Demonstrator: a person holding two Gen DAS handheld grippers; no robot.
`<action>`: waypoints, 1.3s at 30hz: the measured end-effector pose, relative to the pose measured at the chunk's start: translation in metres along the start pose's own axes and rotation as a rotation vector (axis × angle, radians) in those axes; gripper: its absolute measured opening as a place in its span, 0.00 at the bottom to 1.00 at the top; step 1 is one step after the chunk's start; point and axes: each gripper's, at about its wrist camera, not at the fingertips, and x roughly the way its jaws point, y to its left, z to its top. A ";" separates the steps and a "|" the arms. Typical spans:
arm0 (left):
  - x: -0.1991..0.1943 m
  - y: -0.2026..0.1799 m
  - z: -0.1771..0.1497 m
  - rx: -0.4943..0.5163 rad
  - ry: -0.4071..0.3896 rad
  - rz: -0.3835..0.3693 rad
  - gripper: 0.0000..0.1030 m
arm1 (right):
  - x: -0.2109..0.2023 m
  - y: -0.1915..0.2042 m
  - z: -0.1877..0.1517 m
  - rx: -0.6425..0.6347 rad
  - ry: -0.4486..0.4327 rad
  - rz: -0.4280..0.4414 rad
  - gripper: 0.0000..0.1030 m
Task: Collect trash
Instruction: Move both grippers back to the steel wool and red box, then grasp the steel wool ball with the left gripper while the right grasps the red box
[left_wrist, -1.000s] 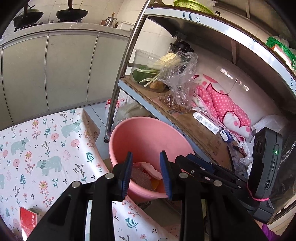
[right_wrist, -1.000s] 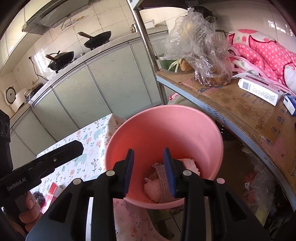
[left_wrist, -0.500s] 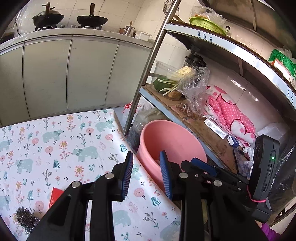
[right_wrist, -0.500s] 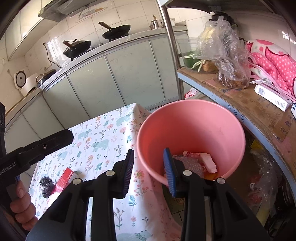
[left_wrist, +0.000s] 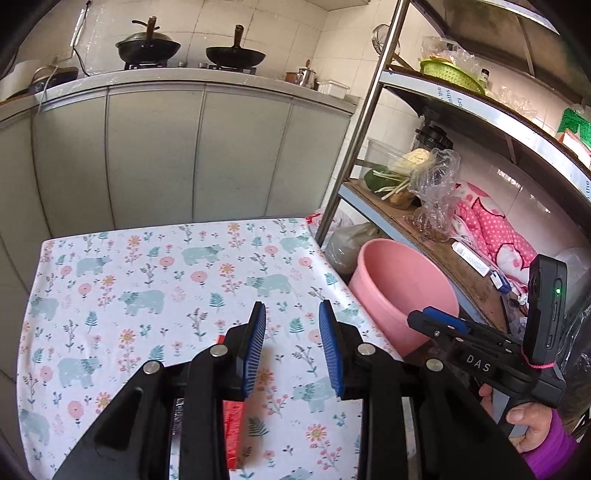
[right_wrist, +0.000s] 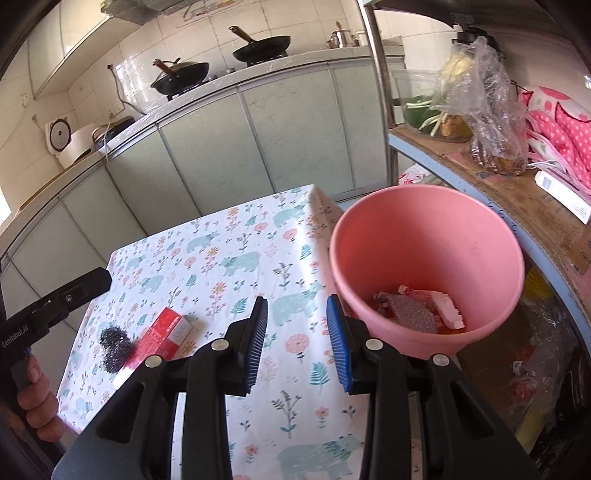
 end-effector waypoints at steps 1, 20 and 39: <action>-0.006 0.007 -0.001 -0.005 -0.007 0.017 0.28 | 0.002 0.004 -0.001 -0.005 0.006 0.008 0.33; -0.045 0.117 -0.043 -0.233 0.046 0.158 0.28 | 0.032 0.053 -0.021 -0.073 0.121 0.142 0.33; 0.019 0.123 -0.063 -0.284 0.161 0.097 0.13 | 0.050 0.103 -0.046 -0.083 0.297 0.388 0.33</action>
